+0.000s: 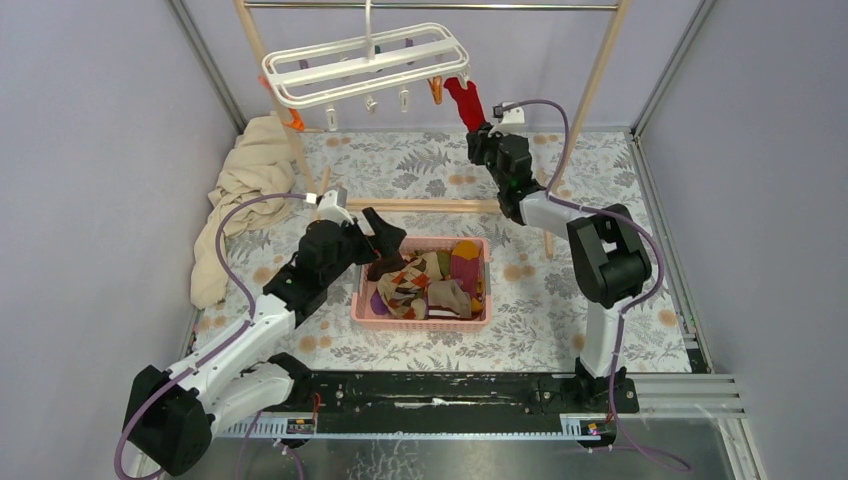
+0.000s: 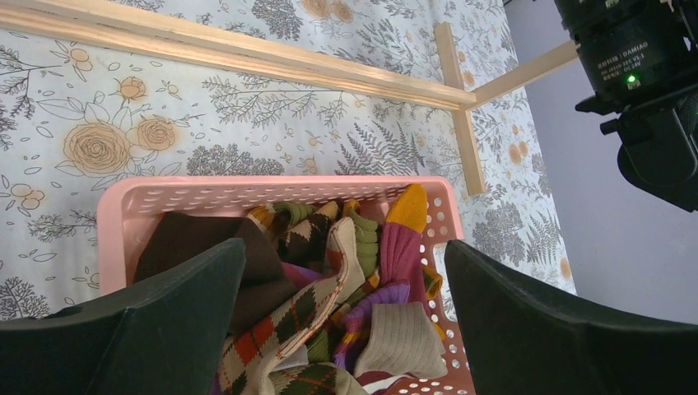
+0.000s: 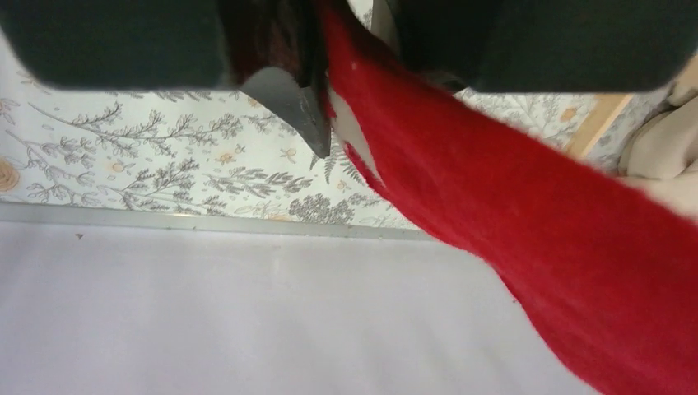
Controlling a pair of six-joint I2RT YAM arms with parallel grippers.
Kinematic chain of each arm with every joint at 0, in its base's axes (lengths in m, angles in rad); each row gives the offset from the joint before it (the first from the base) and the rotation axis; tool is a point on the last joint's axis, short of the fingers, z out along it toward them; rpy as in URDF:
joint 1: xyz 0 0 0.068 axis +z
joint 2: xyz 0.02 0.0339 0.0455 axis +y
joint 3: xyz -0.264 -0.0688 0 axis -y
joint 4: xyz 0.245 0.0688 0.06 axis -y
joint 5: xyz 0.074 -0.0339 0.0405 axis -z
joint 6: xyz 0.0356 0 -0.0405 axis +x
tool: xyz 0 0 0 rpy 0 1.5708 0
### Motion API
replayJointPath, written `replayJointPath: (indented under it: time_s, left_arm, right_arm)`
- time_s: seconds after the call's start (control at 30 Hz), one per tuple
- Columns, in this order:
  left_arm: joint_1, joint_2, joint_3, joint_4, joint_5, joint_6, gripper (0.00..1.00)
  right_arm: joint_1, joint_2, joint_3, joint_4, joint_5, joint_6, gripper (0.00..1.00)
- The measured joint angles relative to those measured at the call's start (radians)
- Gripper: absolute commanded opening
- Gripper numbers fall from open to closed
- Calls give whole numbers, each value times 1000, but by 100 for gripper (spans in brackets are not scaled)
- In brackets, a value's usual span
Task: Remove the socks clipped to the hanger
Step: Remove the sock from the hanger.
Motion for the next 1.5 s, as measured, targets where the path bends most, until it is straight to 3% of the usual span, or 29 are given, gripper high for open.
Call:
replayJointPath:
  time_s: [0.17, 0.43, 0.7, 0.97, 1.27, 1.5]
  left_arm:
    - [0, 0, 3, 16, 10, 0, 99]
    - [0, 21, 25, 121, 86, 5, 99]
    - [0, 126, 62, 328, 174, 3, 99]
    - [0, 240, 73, 561, 229, -10, 99]
    - [0, 348, 67, 866, 306, -96, 98]
    - [0, 394, 56, 986, 352, -153, 82]
  right_arm:
    - [-5, -98, -101, -2, -75, 19, 8]
    - [-5, -345, -195, -87, -246, 77, 5]
    - [-4, -519, -206, -259, -413, 154, 4]
    - [-4, -586, -206, -397, -611, 252, 4]
    - [-4, -589, -229, -406, -777, 386, 4]
    - [-4, -589, -243, -370, -811, 457, 4]
